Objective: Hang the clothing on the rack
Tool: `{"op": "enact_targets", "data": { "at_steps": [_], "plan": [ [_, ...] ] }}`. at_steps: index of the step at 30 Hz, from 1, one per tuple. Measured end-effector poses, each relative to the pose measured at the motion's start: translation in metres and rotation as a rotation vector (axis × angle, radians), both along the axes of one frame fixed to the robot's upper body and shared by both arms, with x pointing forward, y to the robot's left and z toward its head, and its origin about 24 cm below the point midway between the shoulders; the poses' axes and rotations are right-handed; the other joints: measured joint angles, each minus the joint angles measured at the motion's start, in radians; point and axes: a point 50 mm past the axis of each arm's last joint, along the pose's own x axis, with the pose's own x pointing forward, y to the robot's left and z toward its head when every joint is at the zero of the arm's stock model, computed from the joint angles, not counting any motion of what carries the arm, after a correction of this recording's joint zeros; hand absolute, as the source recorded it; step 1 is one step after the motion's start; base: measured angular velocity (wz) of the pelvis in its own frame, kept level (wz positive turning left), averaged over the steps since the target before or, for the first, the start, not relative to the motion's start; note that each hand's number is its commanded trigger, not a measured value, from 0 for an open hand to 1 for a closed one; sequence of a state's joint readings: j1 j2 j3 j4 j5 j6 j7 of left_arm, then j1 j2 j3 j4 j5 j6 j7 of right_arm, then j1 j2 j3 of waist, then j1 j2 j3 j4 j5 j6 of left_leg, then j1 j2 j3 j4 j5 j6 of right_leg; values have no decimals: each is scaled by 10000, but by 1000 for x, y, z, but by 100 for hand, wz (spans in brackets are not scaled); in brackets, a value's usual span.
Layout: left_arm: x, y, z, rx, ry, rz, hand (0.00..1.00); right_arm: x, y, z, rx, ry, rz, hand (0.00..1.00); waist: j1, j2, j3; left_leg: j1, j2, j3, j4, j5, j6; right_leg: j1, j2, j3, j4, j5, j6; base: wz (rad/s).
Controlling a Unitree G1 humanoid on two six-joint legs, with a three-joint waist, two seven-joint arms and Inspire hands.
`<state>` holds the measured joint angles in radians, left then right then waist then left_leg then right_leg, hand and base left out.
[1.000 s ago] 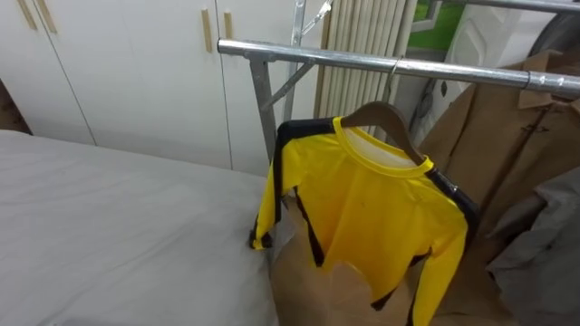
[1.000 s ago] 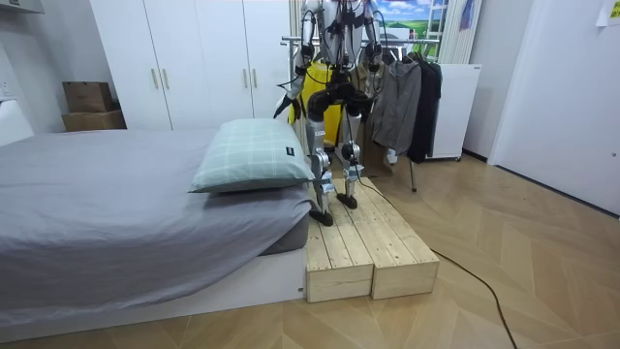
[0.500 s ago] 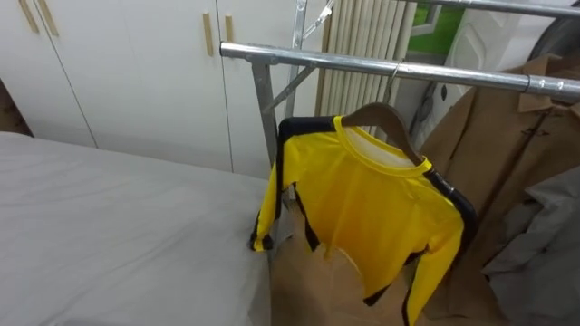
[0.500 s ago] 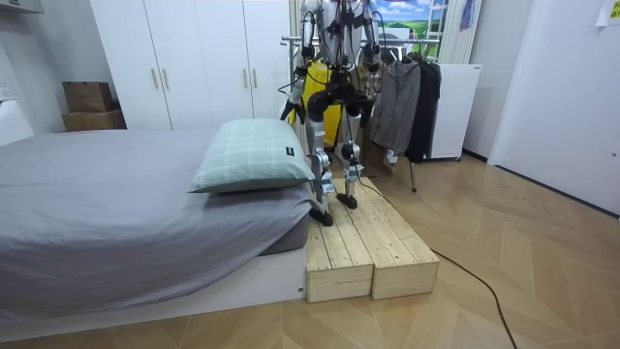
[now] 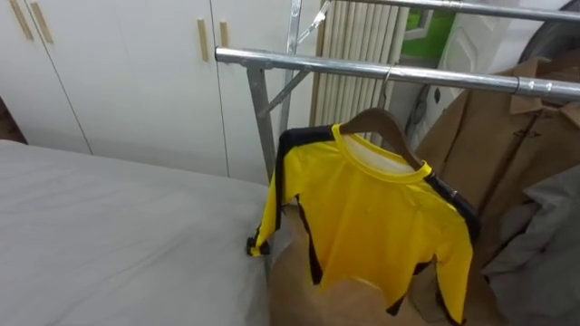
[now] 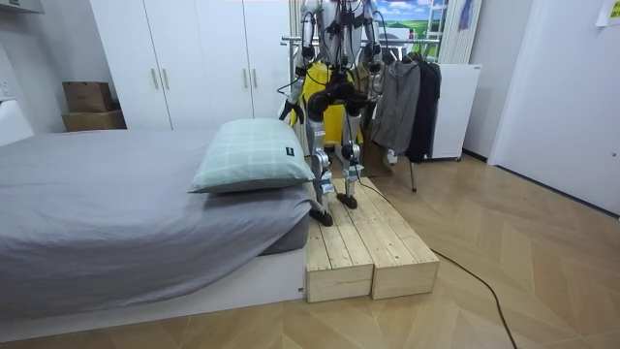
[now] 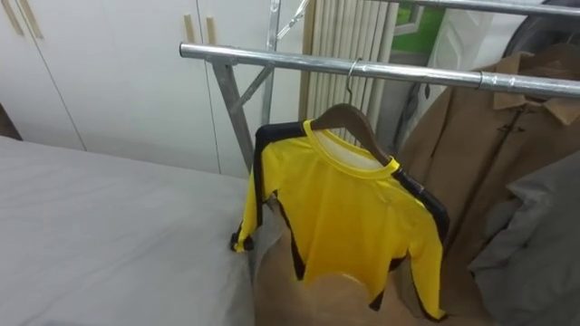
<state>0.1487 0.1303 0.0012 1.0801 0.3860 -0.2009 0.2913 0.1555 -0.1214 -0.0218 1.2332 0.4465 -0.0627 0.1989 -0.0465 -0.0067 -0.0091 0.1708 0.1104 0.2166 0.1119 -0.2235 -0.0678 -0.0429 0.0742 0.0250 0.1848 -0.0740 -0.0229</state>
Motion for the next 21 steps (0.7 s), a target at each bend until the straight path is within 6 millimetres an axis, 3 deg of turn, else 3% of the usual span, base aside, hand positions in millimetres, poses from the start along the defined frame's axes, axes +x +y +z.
{"op": "enact_targets", "data": {
  "at_steps": [3, 7, 21],
  "plan": [
    [0, 0, 0, -58, 55, -25, 0, -1, 0, 0, 3, 67, -15, 0, 3, 5, -46, -2, 0, -1, 15, 1, 0, 7, -2, 3, -2, 0, 0, 0],
    [1, 0, 0, -105, 82, -45, 0, -1, 0, 0, -55, 84, 13, 0, 2, 6, -46, 0, -4, -5, 46, 2, 1, 17, -14, 2, 6, 0, 0, 0],
    [4, -3, 0, -79, -134, -59, 0, 9, 0, 0, -409, 17, 330, 0, -13, 27, 42, -6, -4, -307, -1, -15, 24, 68, -1, -62, -13, -37, 0, 3]
  ]
}}
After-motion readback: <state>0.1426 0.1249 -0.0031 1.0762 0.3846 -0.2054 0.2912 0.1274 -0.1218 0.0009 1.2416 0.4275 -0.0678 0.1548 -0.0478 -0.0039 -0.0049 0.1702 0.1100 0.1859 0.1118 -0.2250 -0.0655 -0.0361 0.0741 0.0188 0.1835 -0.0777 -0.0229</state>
